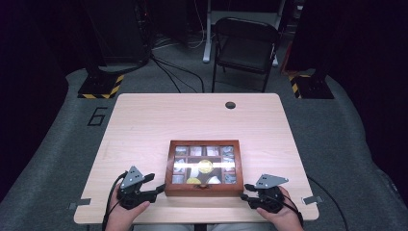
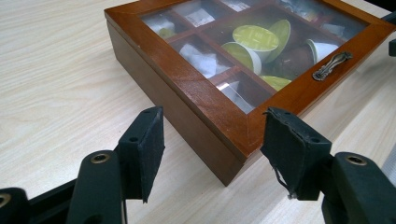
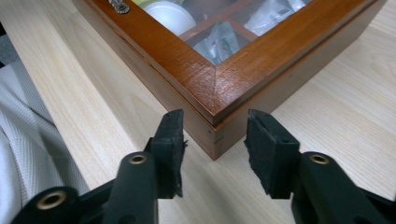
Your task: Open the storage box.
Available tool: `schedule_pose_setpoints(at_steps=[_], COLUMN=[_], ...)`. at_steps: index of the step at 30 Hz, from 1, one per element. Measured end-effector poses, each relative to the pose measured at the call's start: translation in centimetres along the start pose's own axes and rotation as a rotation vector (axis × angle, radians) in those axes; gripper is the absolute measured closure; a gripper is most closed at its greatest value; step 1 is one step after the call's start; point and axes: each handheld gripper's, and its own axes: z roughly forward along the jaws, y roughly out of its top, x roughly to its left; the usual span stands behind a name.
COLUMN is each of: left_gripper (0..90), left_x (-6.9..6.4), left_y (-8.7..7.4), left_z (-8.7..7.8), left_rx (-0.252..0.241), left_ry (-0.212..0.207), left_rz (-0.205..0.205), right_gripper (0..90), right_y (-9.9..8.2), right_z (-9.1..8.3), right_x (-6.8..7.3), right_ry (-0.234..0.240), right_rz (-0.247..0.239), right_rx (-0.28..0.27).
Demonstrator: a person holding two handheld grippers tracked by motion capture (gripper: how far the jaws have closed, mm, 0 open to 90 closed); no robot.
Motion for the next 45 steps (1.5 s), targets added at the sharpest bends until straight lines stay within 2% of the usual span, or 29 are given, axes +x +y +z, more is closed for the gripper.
schedule_pose_setpoints(at_steps=[4, 11, 16, 21, 24, 30, 32, 33, 35, 36, 39, 41, 45], left_gripper=[38.5, 38.6, 39.7, 41.2, 42.7, 45.8, 47.4, 48.1, 50.0, 50.9, 52.7, 53.6, 49.5], left_x=[0.0, -0.1, -0.8, -1.3, -1.4, -1.4, -1.4, -1.5, -1.6, -1.6, -1.7, -1.7, -1.5], left_y=[0.0, 0.0, 0.0, -0.2, -0.2, -0.3, -0.1, 0.0, 0.0, 0.2, 0.4, 0.5, 0.6], left_z=[-0.1, -0.1, -0.5, -0.5, -0.4, 0.3, 0.6, 0.8, 1.1, 1.2, 1.7, 1.8, 1.7], left_rx=[-0.004, -0.003, -0.016, 0.003, 0.016, 0.031, 0.034, 0.044, 0.037, 0.048, 0.054, 0.039, 0.03], left_ry=[0.002, 0.001, -0.027, -0.048, -0.057, -0.058, -0.058, -0.071, -0.07, -0.076, -0.069, -0.055, -0.043], left_rz=[-0.004, -0.003, -0.011, -0.013, -0.002, 0.012, 0.018, 0.014, 0.015, 0.028, 0.041, 0.024, 0.023], right_gripper=[61.8, 60.6, 60.6, 60.7, 64.0, 64.5, 64.5, 64.4, 64.4, 64.2, 64.1, 64.1, 62.9], right_y=[0.1, 0.3, 0.4, 0.6, 0.8, 1.1, 1.2, 1.2, 1.2, 1.1, 1.1, 1.1, 1.1], right_z=[0.0, 0.1, -0.2, -0.6, -0.9, -1.2, -1.3, -1.3, -1.2, -1.2, -1.2, -1.2, -1.2], right_x=[0.0, 0.0, 0.1, 0.0, 0.1, -0.1, 0.0, 0.0, 0.0, -0.1, -0.1, -0.1, -0.2], right_ry=[-0.005, -0.011, -0.019, -0.015, -0.03, -0.029, -0.03, -0.03, -0.031, -0.027, -0.026, -0.027, -0.027], right_rz=[-0.002, 0.002, 0.003, 0.013, 0.01, 0.021, 0.033, 0.033, 0.035, 0.028, 0.029, 0.037, 0.038], right_rx=[-0.009, -0.012, -0.031, -0.054, -0.089, -0.134, -0.137, -0.138, -0.138, -0.139, -0.136, -0.137, -0.137])
